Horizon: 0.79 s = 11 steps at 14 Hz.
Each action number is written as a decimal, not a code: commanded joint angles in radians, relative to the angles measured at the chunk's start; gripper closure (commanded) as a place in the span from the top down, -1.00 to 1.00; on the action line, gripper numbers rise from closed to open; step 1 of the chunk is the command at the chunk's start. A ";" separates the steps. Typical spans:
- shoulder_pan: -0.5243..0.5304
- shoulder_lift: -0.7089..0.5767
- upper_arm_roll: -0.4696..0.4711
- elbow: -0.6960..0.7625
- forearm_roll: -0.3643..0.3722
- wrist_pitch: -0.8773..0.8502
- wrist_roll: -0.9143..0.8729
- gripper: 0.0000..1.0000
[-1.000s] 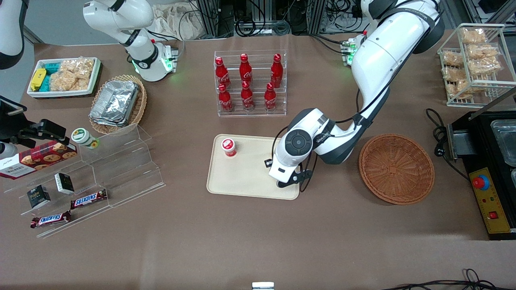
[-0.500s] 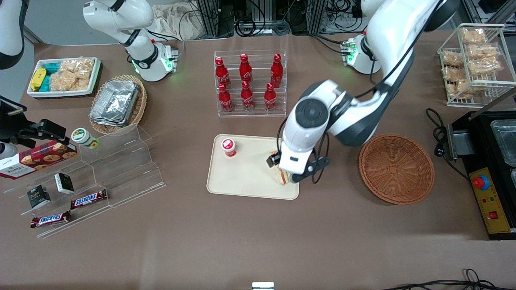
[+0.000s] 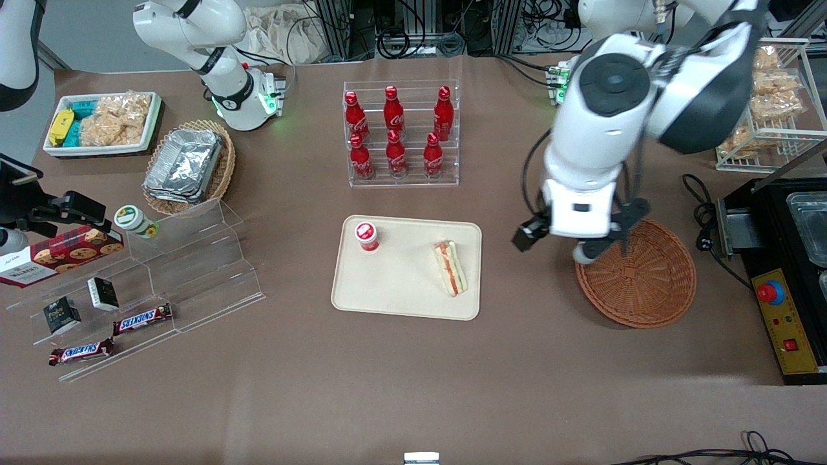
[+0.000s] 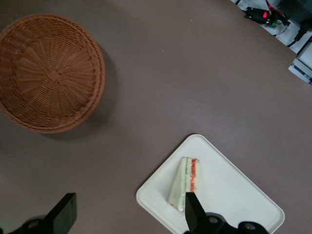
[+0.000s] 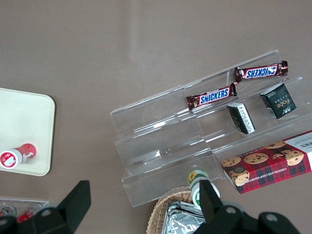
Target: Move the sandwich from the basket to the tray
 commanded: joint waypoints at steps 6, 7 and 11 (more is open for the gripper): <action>0.209 -0.126 0.005 -0.089 -0.093 -0.073 0.457 1.00; 0.203 -0.141 0.047 -0.101 -0.110 -0.078 0.530 1.00; 0.112 -0.233 0.280 -0.189 -0.181 -0.072 0.783 1.00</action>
